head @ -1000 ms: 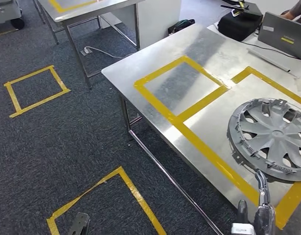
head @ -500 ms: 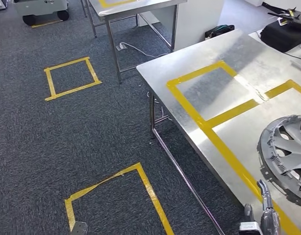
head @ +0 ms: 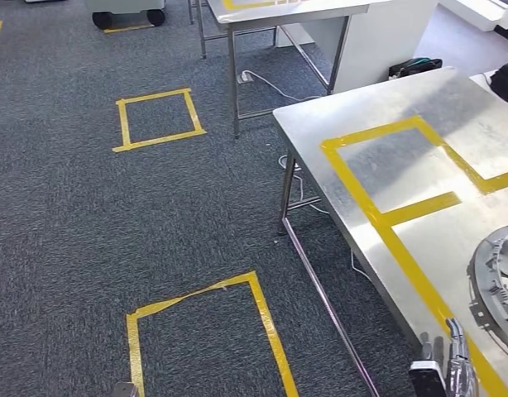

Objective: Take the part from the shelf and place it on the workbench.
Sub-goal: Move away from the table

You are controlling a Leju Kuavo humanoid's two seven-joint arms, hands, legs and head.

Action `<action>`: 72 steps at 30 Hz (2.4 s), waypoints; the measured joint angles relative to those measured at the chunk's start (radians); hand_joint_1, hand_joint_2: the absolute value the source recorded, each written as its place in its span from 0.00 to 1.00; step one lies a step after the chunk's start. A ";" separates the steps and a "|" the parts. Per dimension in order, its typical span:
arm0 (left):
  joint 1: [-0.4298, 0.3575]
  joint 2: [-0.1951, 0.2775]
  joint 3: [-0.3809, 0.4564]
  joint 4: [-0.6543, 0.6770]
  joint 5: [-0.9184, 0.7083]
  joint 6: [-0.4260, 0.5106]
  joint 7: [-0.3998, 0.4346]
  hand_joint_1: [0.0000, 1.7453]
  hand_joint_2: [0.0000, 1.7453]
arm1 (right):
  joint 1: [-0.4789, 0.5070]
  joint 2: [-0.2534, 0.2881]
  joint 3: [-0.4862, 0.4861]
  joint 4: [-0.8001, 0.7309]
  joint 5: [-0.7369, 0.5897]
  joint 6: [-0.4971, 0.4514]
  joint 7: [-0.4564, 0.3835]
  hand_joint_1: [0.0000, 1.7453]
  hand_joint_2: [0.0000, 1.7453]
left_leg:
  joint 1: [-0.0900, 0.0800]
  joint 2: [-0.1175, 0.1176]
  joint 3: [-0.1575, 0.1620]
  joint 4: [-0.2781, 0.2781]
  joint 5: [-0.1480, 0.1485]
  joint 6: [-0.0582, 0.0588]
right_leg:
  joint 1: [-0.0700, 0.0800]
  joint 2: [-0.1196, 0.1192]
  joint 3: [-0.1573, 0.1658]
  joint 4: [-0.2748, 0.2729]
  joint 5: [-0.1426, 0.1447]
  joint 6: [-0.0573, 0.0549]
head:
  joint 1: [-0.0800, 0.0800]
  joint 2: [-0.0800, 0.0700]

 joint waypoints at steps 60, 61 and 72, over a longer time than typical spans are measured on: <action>0.001 0.083 0.154 0.010 -0.107 -0.091 -0.008 0.00 0.00 | -0.218 0.059 0.022 0.399 0.050 -0.524 -0.106 0.00 0.00 | -0.014 0.035 -0.025 0.026 -0.003 0.005 | 0.016 -0.029 -0.024 0.023 0.010 -0.020 | 0.019 0.000; 0.001 0.083 0.155 0.010 -0.109 -0.094 -0.008 0.00 0.00 | -0.226 0.053 0.016 0.433 0.052 -0.524 -0.105 0.00 0.00 | -0.014 0.018 -0.027 0.024 0.001 0.013 | 0.017 -0.042 -0.023 0.024 0.009 -0.017 | 0.018 0.000; 0.006 0.085 0.172 0.010 -0.135 -0.121 -0.012 0.00 0.00 | -0.316 -0.044 -0.057 0.914 0.040 -0.503 -0.016 0.00 0.00 | 0.016 -0.136 -0.035 0.021 0.014 0.014 | -0.028 0.115 -0.056 0.152 -0.050 0.037 | 0.024 0.000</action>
